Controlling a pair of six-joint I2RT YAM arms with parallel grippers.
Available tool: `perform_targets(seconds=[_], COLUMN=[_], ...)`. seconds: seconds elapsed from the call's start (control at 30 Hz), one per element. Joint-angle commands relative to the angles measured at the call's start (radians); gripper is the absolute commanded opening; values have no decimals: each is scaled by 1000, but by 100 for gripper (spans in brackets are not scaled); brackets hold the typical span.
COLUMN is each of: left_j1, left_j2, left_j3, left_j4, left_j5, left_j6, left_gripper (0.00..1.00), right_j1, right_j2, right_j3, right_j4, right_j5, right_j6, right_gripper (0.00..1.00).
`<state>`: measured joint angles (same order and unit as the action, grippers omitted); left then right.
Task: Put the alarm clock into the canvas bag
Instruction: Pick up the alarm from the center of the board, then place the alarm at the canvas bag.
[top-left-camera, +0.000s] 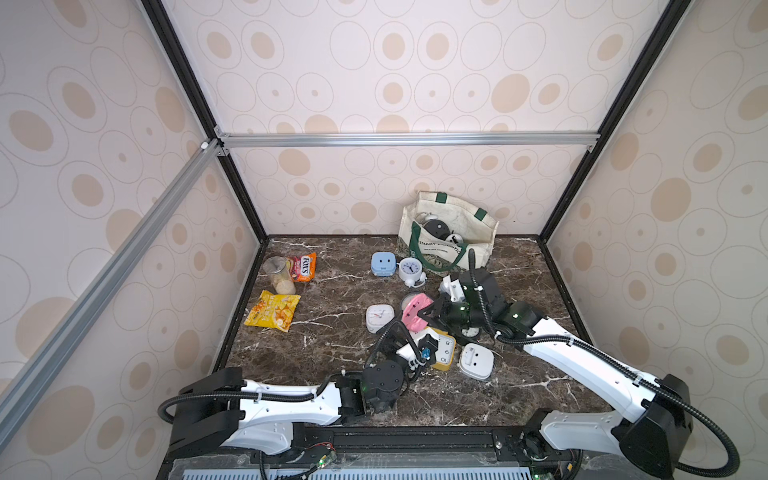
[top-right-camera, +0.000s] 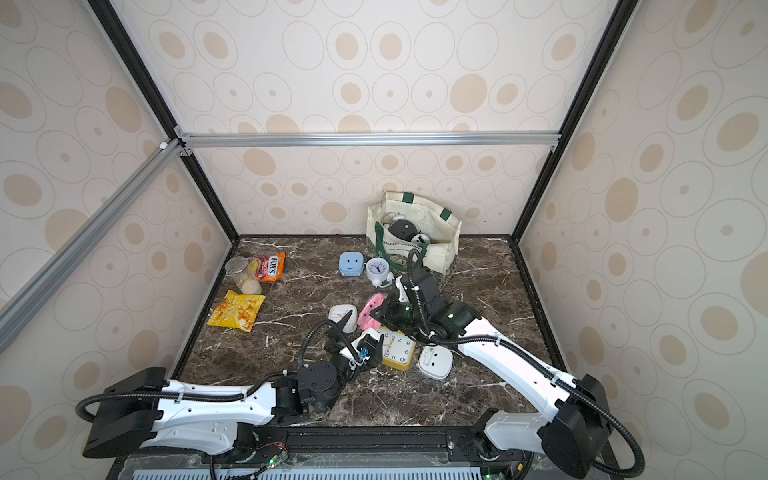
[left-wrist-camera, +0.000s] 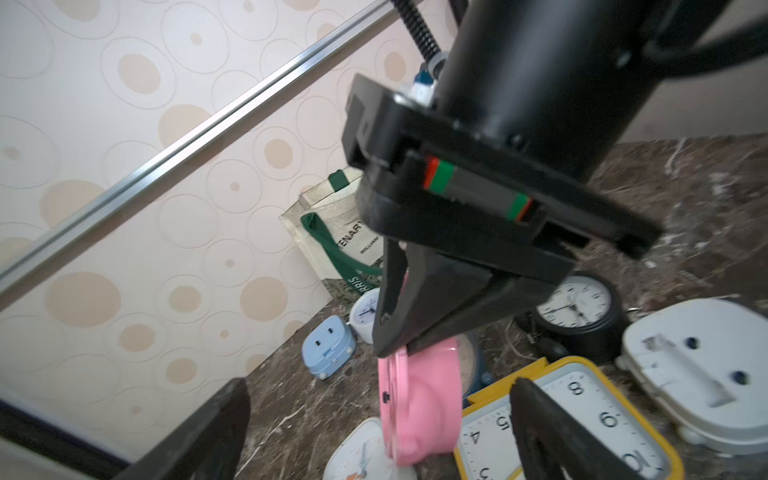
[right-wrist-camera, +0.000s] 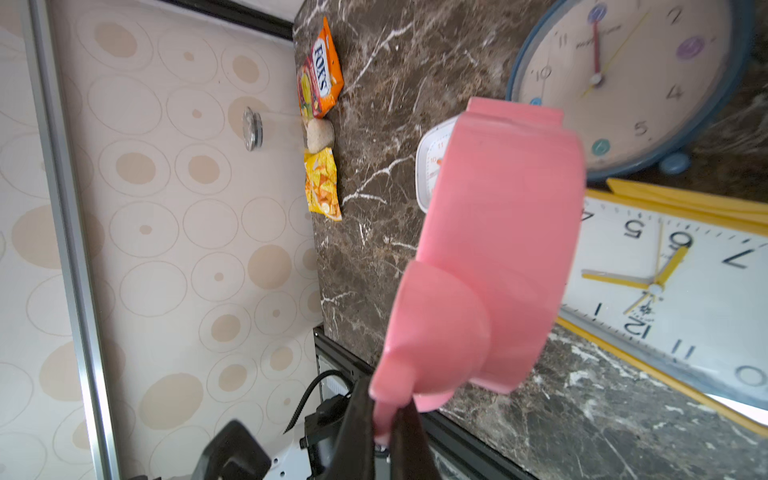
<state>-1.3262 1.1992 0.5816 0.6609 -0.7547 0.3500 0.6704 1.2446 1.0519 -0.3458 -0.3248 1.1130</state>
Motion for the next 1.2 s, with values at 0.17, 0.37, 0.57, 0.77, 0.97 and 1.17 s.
perform_targets(seconds=[0.17, 0.37, 0.57, 0.77, 0.97, 1.17], left_j1=[109, 168, 171, 175, 176, 176], left_j2=[-261, -369, -447, -490, -527, -572], left_j3=[86, 3, -46, -63, -54, -71], left_j4=[-254, -334, -360, -415, -524, -601], left_j5=[231, 174, 142, 115, 137, 123], left_j6=[-388, -490, -556, -612, -700, -743], left_gripper=[98, 99, 98, 98, 99, 98], right_j1=[-110, -181, -269, -287, -308, -340], right_j2=[-15, 149, 416, 647, 820, 907], right_j3=[200, 509, 709, 784, 860, 922], right_j4=[60, -21, 9, 159, 222, 214], right_j5=[108, 232, 326, 433, 495, 465], right_j6=[-164, -265, -166, -4, 52, 80], right_gripper=[0, 0, 0, 0, 0, 11])
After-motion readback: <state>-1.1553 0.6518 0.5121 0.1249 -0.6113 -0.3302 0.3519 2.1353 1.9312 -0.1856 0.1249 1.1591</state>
